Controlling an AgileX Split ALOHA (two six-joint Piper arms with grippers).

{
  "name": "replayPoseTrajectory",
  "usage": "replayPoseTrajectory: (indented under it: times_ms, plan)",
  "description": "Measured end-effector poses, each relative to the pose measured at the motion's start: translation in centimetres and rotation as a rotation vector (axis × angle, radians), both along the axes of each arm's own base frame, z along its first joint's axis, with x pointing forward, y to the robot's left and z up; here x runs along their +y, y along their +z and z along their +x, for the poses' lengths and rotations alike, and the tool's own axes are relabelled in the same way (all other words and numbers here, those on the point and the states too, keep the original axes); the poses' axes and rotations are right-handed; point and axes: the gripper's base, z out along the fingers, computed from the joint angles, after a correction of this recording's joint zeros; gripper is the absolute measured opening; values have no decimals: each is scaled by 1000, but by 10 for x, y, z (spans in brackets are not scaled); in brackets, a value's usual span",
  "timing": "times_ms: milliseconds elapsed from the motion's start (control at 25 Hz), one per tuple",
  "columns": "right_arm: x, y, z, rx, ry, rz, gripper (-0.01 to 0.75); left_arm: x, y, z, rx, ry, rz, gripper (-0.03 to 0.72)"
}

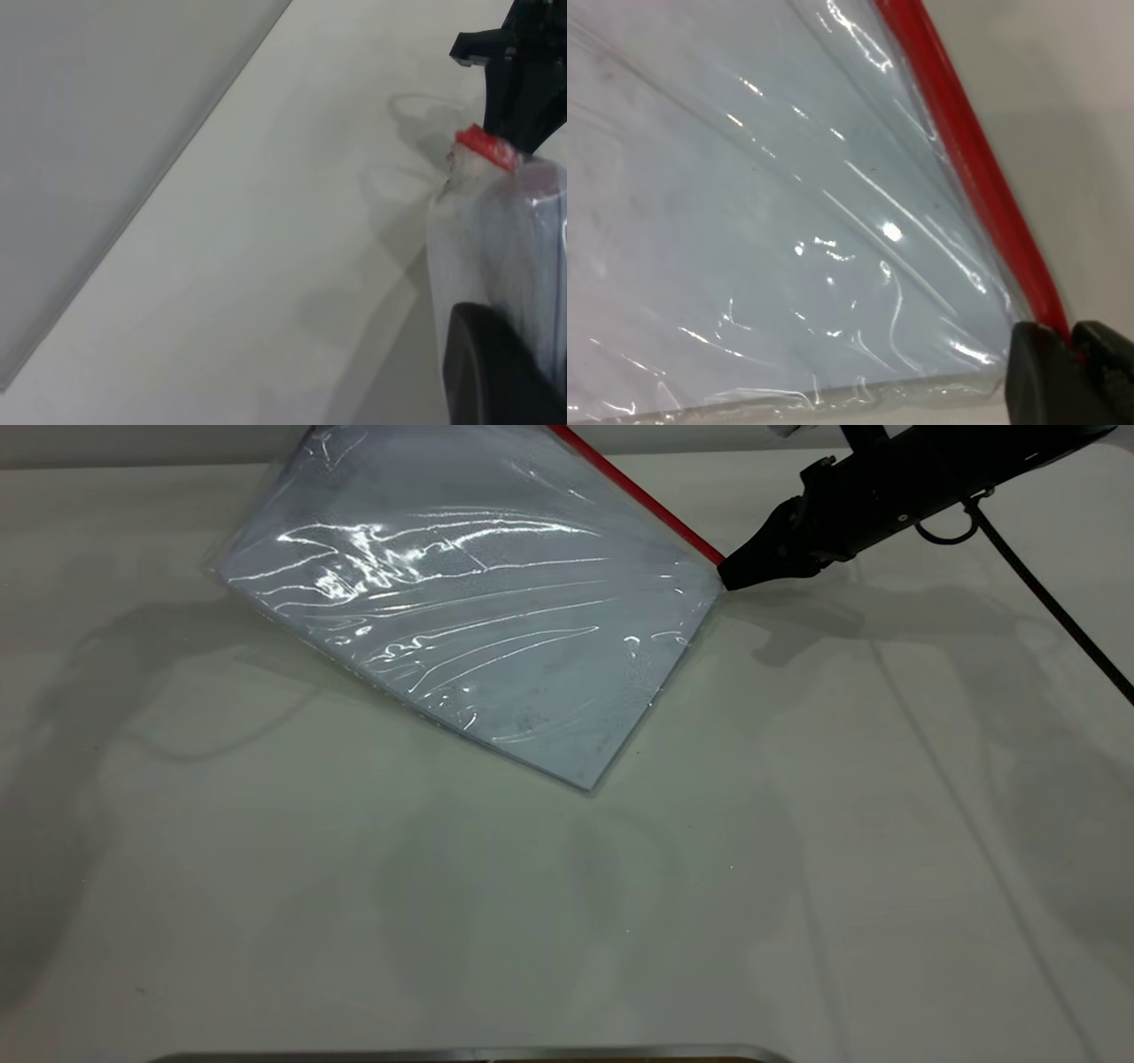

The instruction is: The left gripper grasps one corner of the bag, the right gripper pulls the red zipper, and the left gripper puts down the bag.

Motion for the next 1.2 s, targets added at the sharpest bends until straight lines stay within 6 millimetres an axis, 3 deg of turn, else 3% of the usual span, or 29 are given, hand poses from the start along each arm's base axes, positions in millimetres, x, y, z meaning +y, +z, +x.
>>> replayPoseTrajectory:
  times_ms: [120, 200, 360, 440, 520, 640, 800, 1000, 1120, 1200]
  plan:
    - [3, 11, 3, -34, 7, -28, 161, -2, -7, 0, 77, 29, -29, 64]
    - [5, 33, 8, -83, 16, -40, 272, -6, -18, -1, 153, 60, -49, 79]
    - [15, 127, 9, -196, 90, 36, 448, -31, -48, -7, 297, 105, -53, 189]
    - [19, 180, 0, -211, 140, 106, 474, -38, -54, -10, 357, 127, -61, 286]
    - [23, 223, -16, -161, 180, 183, 481, -40, -45, -9, 417, 161, -88, 380]
    - [28, 280, -34, -110, 149, 252, 475, -28, -3, -7, 506, 224, -122, 498]
    - [30, 347, -65, -89, 88, 258, 459, 4, 93, -19, 548, 244, -166, 545]
    - [7, 428, -131, -62, -148, 47, 456, 32, 214, -72, 500, 196, -167, 548]
    - [-6, 453, -179, -51, -313, -76, 456, 35, 266, -107, 396, 228, -72, 548]
    - [-11, 455, -209, -32, -384, -117, 456, 38, 290, -131, 350, 282, 19, 548]
